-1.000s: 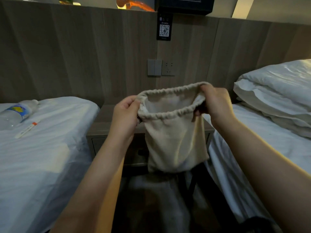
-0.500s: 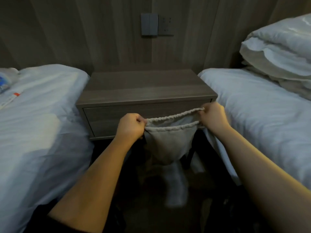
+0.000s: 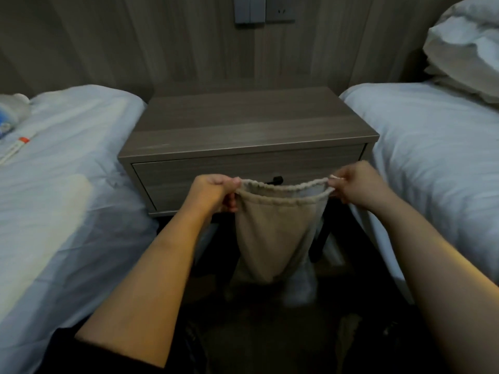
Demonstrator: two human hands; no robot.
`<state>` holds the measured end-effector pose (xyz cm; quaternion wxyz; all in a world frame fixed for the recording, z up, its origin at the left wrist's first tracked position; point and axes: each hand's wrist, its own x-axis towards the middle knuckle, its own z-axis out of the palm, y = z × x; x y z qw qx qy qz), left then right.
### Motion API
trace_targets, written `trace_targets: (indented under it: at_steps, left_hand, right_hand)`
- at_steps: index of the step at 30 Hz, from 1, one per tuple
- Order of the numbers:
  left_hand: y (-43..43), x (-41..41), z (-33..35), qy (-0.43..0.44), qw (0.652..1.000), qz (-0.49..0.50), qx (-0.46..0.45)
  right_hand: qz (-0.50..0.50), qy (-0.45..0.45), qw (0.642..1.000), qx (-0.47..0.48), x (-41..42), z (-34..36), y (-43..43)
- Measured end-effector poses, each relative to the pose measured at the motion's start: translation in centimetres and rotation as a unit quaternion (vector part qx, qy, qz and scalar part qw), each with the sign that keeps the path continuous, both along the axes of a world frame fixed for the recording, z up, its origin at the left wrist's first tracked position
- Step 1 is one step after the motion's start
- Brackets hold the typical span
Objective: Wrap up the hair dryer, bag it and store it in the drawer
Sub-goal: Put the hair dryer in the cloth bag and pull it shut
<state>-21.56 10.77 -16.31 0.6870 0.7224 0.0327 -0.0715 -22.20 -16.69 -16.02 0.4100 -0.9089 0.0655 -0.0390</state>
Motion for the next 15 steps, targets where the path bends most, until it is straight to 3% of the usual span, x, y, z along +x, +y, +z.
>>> trace_targets:
  at_steps: [1,2,5,9,15]
  left_hand:
    - [0.1,0.1,0.0,0.003,1.000,0.004,-0.002]
    - [0.3,0.1,-0.1,0.008,1.000,0.008,-0.004]
    - [1.0,0.3,-0.3,0.024,0.999,0.030,-0.030]
    - [2.0,0.7,-0.3,0.016,0.995,0.074,-0.070]
    - [1.9,1.4,-1.3,0.004,0.970,0.210,-0.125]
  right_hand:
    - [-0.023,-0.010,0.999,-0.031,0.3,-0.2,-0.4]
    - [-0.037,-0.019,0.999,-0.002,0.4,-0.4,-0.6]
    - [-0.055,-0.046,0.978,0.194,0.2,-1.1,-0.6]
    - [-0.100,-0.073,0.918,0.377,0.4,-1.1,-0.7]
    - [-0.285,-0.172,0.819,0.468,0.1,-0.2,-1.8]
